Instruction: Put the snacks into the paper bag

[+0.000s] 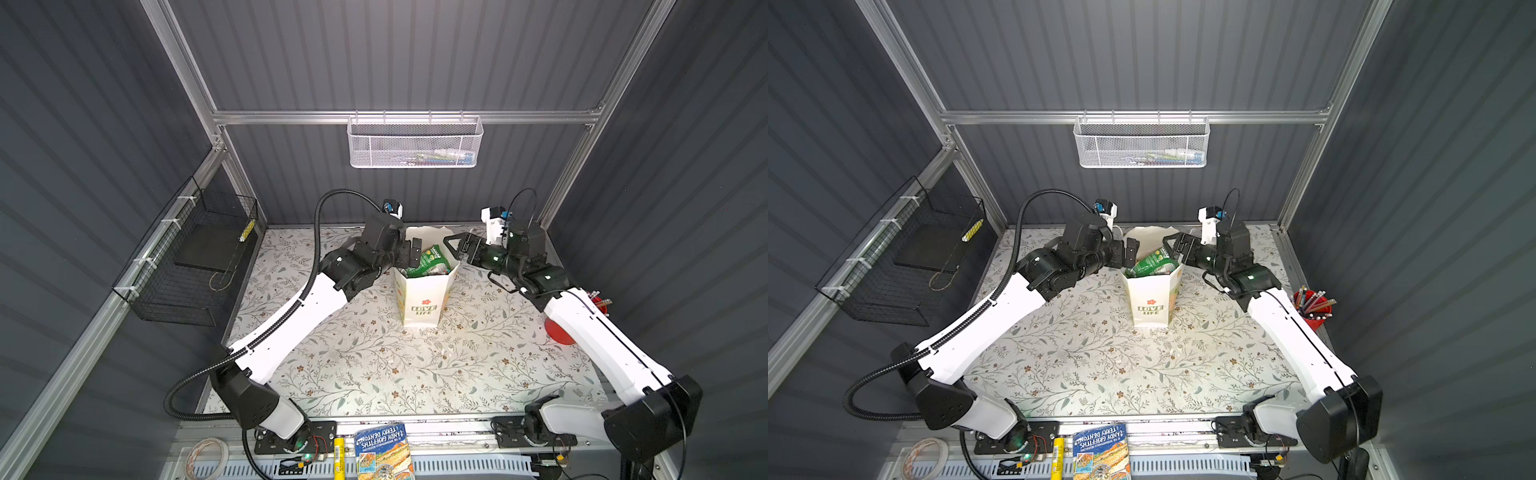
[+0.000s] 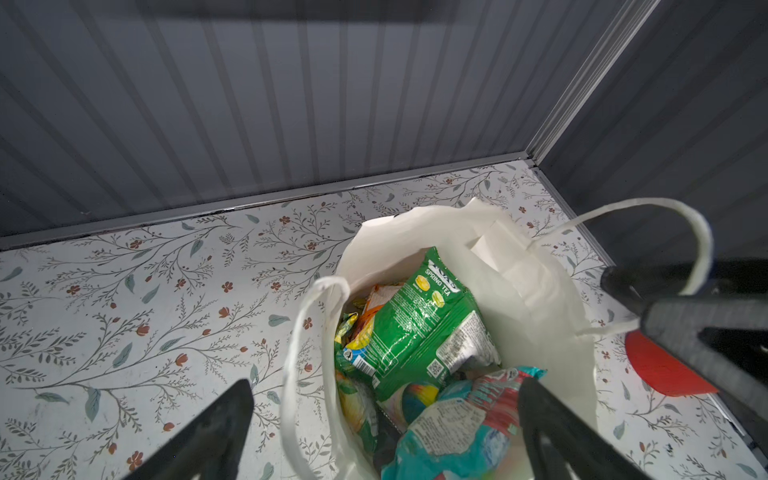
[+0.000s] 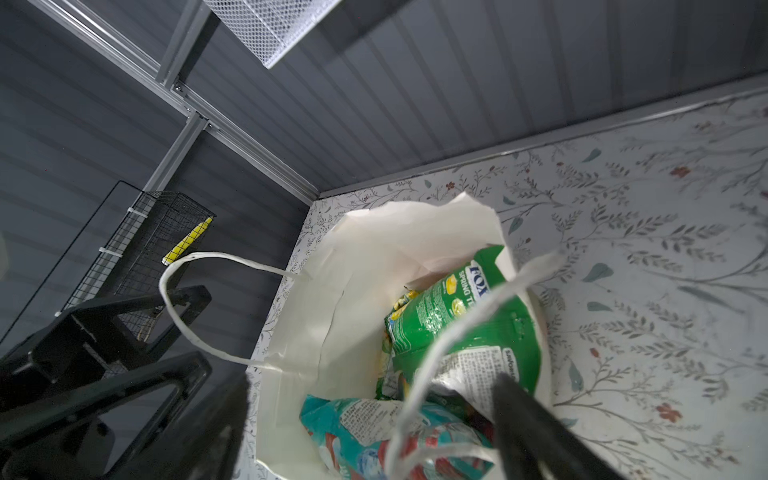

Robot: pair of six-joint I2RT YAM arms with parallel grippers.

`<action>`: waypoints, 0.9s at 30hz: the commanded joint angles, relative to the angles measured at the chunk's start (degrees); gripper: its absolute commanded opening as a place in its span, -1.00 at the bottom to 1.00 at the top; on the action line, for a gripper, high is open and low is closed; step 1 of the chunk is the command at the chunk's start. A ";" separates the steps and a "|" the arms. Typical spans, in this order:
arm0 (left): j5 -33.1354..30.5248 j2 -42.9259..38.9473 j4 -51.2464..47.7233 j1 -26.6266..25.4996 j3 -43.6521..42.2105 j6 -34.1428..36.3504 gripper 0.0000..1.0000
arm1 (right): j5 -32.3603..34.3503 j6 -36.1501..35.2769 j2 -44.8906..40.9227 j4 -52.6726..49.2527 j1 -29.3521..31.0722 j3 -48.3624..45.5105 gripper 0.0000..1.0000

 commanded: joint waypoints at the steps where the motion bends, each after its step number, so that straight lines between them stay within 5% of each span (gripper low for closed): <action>1: 5.50 -7.79 -0.01 0.10 -0.16 1.25 0.99 | 3.26 0.60 -5.53 -4.12 -0.48 2.30 0.98; 6: 5.16 -25.46 9.46 0.08 -19.75 -3.41 0.99 | 14.08 -2.79 -18.36 -7.39 -0.64 -2.98 0.99; 8: -2.73 -32.29 8.65 0.12 -26.99 -6.86 0.99 | 20.88 -5.33 -23.61 -8.27 -0.74 -6.50 0.98; 12: -29.49 -42.61 6.85 0.08 -44.61 -15.94 1.00 | 38.46 -10.66 -36.09 0.73 -1.45 -23.10 0.99; 14: -38.38 -44.25 13.10 0.09 -53.51 -14.07 1.00 | 40.05 -16.62 -40.68 11.12 -3.04 -32.91 0.98; 19: -49.43 -33.07 42.26 4.15 -66.74 0.75 1.00 | 41.32 -28.41 -40.75 34.48 -8.76 -50.74 0.99; 24: -36.54 -17.77 57.18 23.26 -69.94 4.34 1.00 | 35.51 -28.78 -29.31 41.26 -17.65 -53.88 0.98; 27: -35.90 -5.89 69.32 28.50 -69.60 10.39 1.00 | 36.00 -29.18 -21.98 54.70 -20.13 -58.48 0.99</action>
